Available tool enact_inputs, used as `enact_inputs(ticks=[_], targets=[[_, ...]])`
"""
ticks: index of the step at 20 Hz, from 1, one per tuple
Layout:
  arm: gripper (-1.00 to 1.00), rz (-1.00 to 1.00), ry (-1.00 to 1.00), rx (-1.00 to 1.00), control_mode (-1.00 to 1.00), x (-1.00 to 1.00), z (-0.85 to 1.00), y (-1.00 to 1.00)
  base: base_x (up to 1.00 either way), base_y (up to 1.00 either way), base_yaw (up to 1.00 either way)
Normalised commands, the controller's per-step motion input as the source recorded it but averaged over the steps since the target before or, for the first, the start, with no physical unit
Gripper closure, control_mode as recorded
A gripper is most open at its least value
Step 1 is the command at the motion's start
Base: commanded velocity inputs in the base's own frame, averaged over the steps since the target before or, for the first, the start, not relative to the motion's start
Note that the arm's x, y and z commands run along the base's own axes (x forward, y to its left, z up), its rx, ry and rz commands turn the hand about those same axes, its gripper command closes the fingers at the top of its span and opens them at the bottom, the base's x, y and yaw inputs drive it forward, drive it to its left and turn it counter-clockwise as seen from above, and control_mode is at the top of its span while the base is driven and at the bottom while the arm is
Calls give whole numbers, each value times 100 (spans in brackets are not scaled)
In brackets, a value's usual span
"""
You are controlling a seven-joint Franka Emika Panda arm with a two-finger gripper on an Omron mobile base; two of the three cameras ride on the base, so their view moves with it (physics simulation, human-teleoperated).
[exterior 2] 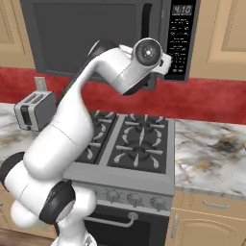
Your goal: Retrieve the reheated potato from the microwave, then place the potato, cheese, and condiment on the cutting board.
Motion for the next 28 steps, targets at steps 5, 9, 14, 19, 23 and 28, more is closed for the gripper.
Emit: enact_inputs(ticks=[5,9,14,19,23,28], targets=[[100,0,-2,0,-100,-100,1,42,0,0,0],[100,0,0,0,-100,-100,0,55,0,0,0],[100,0,2,0,-100,-100,0,60,0,0,0],[100,0,7,-1,-100,-100,0,65,0,0,0],[100,0,12,0,-100,-94,0,67,0,0,0],[-100,0,12,0,-100,-56,0,40,0,0,0]])
